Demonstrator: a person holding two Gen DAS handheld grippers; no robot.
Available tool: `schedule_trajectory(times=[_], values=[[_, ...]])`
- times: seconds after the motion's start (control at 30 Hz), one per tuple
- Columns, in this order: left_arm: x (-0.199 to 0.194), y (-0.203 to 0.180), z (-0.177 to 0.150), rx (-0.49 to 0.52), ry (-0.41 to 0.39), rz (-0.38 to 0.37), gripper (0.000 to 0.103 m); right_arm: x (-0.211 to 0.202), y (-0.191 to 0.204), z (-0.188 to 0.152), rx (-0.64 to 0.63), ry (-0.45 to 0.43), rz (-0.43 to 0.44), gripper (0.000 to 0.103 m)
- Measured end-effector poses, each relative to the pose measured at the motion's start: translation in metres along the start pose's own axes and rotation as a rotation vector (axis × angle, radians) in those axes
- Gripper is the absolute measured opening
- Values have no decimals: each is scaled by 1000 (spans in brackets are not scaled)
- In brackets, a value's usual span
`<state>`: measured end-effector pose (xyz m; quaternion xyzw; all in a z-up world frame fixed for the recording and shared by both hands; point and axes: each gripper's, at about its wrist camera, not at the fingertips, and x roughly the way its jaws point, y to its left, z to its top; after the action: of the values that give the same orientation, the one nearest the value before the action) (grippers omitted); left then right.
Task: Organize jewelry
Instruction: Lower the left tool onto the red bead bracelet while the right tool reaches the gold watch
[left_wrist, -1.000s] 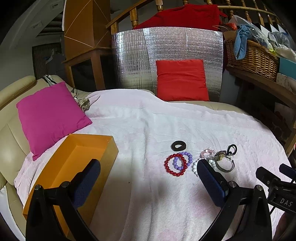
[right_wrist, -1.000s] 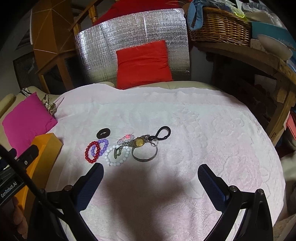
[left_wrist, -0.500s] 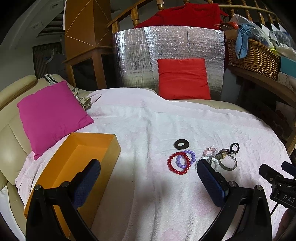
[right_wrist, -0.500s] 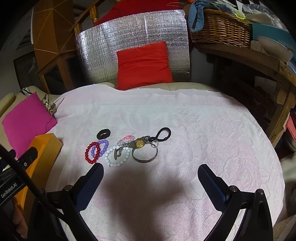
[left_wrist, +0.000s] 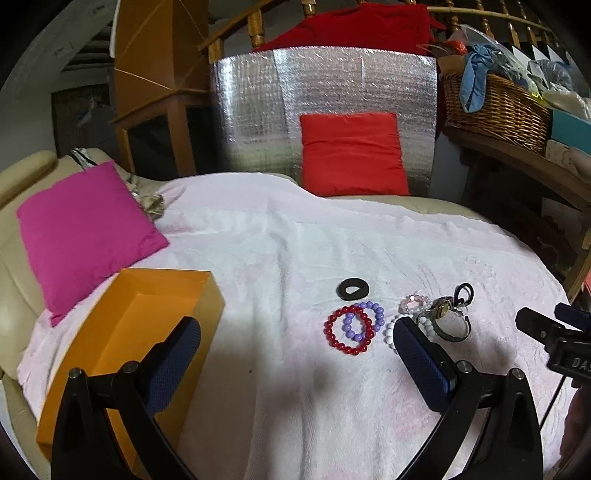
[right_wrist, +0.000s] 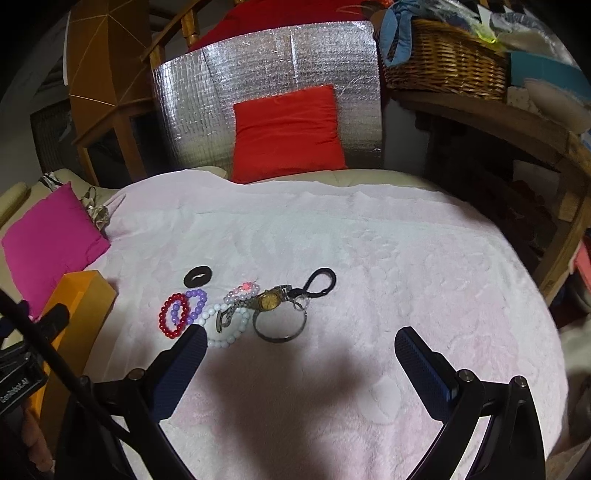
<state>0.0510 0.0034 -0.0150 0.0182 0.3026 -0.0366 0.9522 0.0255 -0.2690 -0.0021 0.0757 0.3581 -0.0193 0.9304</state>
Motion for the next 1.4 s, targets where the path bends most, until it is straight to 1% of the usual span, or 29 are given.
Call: schedule_trajectory(times=[0.07,0.13,0.23,0.27,0.3,0.33,0.47,0.57,0.67,0.77,0.83,0.93,0.97,1.0,1.07,1.13,1.17,1.2,1.23,1.3,1.33,1.37,1.4], values=[[18,6,2,-4,35,-1,103,10,-4,1,10,28,43,95],[34,15,3,-21,66,5,103,26,-7,2,5,73,91,83],[49,20,2,-42,60,23,103,52,-8,3,-36,124,107,69],[53,19,2,-33,65,22,103,60,-8,3,-45,134,111,66],[58,18,3,-16,79,22,103,67,-8,4,-45,145,115,60],[64,16,2,-2,90,19,103,76,-9,5,-36,158,129,56],[88,6,-2,68,155,37,103,101,-13,12,40,186,171,55],[100,-1,-4,98,195,31,103,114,-15,18,115,196,258,55],[107,-3,-4,100,214,26,103,131,-16,21,209,233,348,55],[110,-3,-3,96,214,24,103,148,-18,20,307,286,386,53],[112,-4,-3,102,208,17,102,157,-20,18,367,321,379,52],[119,-3,-2,106,214,-7,95,160,-22,21,429,310,369,52],[122,-3,-3,102,223,-22,91,161,-23,21,449,309,367,52],[124,-3,-3,100,227,-32,85,162,-23,22,460,308,363,52],[128,-6,-3,104,231,-66,78,164,-21,22,471,302,341,50],[130,-12,-4,133,221,-82,78,170,-20,22,478,301,311,37],[131,-15,-4,145,220,-84,78,171,-20,23,483,298,296,34],[133,-18,-5,151,225,-87,76,173,-21,22,486,294,289,28],[135,-20,-6,154,231,-93,74,174,-23,21,494,290,292,27],[143,-20,-6,145,260,-117,56,176,-24,22,495,285,302,25],[147,-20,-6,132,278,-131,52,174,-24,22,488,281,302,23],[151,-19,-6,116,292,-146,44,173,-24,23,481,276,307,23],[153,-18,-7,106,298,-156,38,172,-26,22,479,273,312,22]])
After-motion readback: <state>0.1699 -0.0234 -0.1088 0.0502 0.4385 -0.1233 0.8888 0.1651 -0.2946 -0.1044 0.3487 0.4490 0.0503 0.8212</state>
